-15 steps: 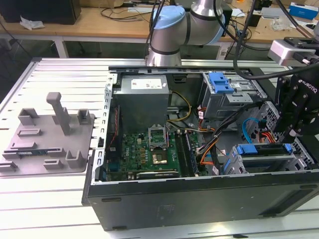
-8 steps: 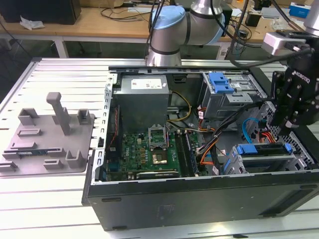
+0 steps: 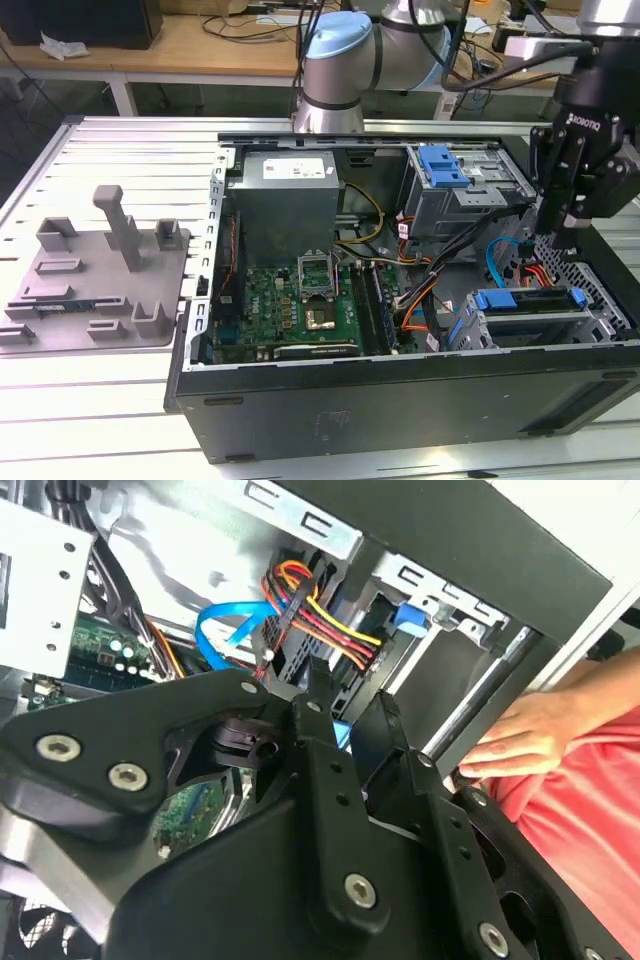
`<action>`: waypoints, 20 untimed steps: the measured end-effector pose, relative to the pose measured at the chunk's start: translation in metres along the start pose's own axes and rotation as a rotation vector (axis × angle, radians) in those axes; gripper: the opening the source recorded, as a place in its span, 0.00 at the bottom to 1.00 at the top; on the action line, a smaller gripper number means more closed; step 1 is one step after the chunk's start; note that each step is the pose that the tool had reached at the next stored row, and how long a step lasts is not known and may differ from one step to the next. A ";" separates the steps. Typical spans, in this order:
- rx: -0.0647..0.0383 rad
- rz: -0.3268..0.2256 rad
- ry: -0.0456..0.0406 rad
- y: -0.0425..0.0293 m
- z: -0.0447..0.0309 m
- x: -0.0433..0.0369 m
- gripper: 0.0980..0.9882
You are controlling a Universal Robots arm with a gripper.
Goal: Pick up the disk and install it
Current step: 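Insert the second disk wire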
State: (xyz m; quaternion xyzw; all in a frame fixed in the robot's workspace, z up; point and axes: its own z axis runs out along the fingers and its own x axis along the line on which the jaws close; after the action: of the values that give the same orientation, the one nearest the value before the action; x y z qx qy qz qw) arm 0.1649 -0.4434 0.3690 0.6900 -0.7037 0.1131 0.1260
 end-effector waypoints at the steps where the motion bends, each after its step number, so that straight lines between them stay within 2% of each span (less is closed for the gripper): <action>1: 0.000 -0.001 0.0034 0.0019 0.0000 -0.0004 0.30; 2: 0.001 -0.003 0.0048 0.0034 0.0000 -0.0004 0.30; 4: 0.005 -0.013 0.0053 0.0112 0.0002 -0.0002 0.30; 10: 0.015 -0.043 0.0049 0.0174 0.0020 0.0010 0.30; 12: 0.018 -0.050 0.0039 0.0210 0.0030 0.0016 0.30; 13: 0.019 -0.050 0.0039 0.0264 0.0034 0.0017 0.30; 14: 0.020 -0.049 0.0039 0.0281 0.0038 0.0016 0.30; 16: 0.018 -0.043 0.0037 0.0277 0.0041 0.0015 0.30; 20: 0.003 -0.001 0.0030 0.0272 0.0046 0.0013 0.30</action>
State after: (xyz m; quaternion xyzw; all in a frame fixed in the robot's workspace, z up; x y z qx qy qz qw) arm 0.1376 -0.4456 0.3655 0.6904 -0.7030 0.1151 0.1262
